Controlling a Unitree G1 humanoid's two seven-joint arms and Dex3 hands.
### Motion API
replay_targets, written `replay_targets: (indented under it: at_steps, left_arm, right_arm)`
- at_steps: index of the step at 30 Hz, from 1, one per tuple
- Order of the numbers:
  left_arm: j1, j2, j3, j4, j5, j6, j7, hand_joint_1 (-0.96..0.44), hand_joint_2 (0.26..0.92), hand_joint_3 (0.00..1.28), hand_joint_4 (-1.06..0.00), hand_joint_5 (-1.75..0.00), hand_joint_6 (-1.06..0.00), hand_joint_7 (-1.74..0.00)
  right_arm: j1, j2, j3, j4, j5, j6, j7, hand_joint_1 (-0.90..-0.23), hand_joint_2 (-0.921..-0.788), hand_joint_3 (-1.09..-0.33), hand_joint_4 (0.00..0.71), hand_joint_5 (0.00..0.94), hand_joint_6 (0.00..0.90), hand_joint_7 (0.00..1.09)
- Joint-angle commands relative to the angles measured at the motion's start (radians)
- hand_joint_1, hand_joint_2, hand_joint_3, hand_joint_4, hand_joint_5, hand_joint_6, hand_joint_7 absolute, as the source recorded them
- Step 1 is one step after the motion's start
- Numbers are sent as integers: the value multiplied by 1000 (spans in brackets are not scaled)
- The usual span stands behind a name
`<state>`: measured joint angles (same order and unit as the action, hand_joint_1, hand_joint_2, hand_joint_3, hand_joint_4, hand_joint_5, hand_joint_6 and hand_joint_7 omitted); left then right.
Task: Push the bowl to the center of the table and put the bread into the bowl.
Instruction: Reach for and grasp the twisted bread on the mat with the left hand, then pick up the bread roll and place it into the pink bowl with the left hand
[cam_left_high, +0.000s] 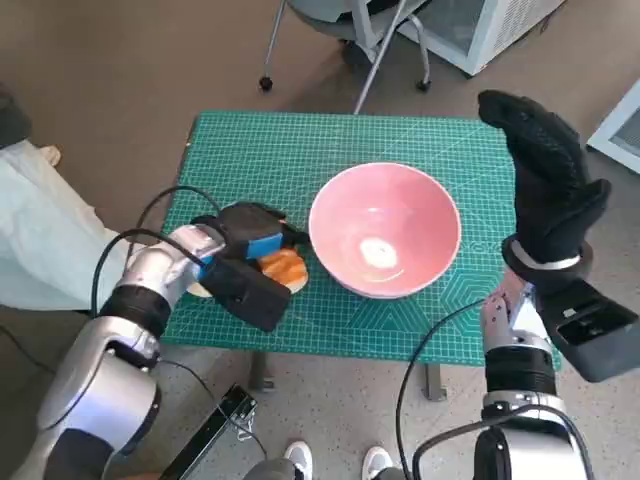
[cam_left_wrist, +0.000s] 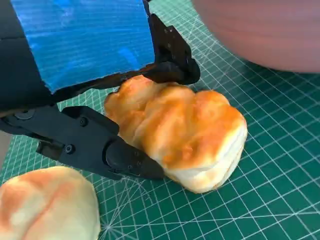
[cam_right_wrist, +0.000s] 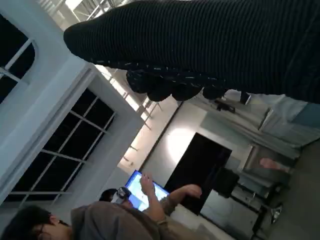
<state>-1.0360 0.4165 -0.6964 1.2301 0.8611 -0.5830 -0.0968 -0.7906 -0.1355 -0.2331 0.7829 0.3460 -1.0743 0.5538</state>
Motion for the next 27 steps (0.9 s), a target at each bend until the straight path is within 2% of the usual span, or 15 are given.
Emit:
replay_targets:
  at_steps: [1,2,3,4,6,7,8,9,13,16,20,27]
  left_arm:
    - [37,-27,-50,26,39,-42,37,-173,848,27,-582,-48,-689,-104]
    - [34,-23,-52,27,39,-51,47,-170,856,25,-596,-47,-707,-111]
    - [32,-20,-54,28,39,-58,54,-238,880,71,-653,-61,-666,-544]
    - [28,-11,-52,28,33,-72,57,-281,895,108,-689,-70,-629,-831]
    - [20,7,-44,27,17,-98,58,-318,907,139,-768,-106,-602,-1077]
    - [16,15,-39,27,10,-109,58,-255,910,135,-715,-327,-624,-1102]
    - [10,26,-30,29,0,-119,54,-164,914,138,-629,-657,-646,-1150]
    - [6,33,-24,30,-7,-126,51,-105,916,134,-577,-884,-665,-1158]
    - [-21,72,27,31,-61,-136,6,-22,920,124,-506,-1275,-707,-1083]
    - [-49,113,101,17,-137,-135,-62,-7,920,116,-514,-1338,-707,-1067]
    - [-78,157,185,-21,-214,-138,-109,-1,920,103,-546,-1307,-696,-1098]
    - [-127,197,333,-127,-354,-168,-151,1,917,90,-520,-1443,-791,-883]
  right_arm:
    - [30,2,4,14,-20,0,-20,-580,-921,-625,373,8,118,808]
    - [31,2,5,14,-20,1,-22,-580,-921,-625,373,8,117,807]
    - [32,2,6,13,-21,1,-24,-581,-921,-625,373,7,116,807]
    - [34,2,7,12,-22,2,-25,-582,-921,-626,373,7,116,807]
    - [38,2,9,10,-24,2,-29,-584,-921,-626,373,7,112,805]
    - [39,2,10,9,-26,3,-31,-585,-921,-625,373,7,110,804]
    - [41,2,10,7,-27,4,-33,-587,-921,-625,373,7,107,803]
    - [43,3,11,5,-29,5,-35,-589,-921,-625,373,7,104,802]
    - [50,4,15,-3,-27,15,-38,-588,-921,-625,373,6,99,800]
    - [54,4,17,-8,-19,24,-34,-585,-921,-624,375,7,94,799]
    - [56,4,18,-14,-13,33,-34,-584,-921,-623,377,7,92,799]
    - [54,5,18,-19,-4,50,-31,-584,-921,-624,377,7,87,801]
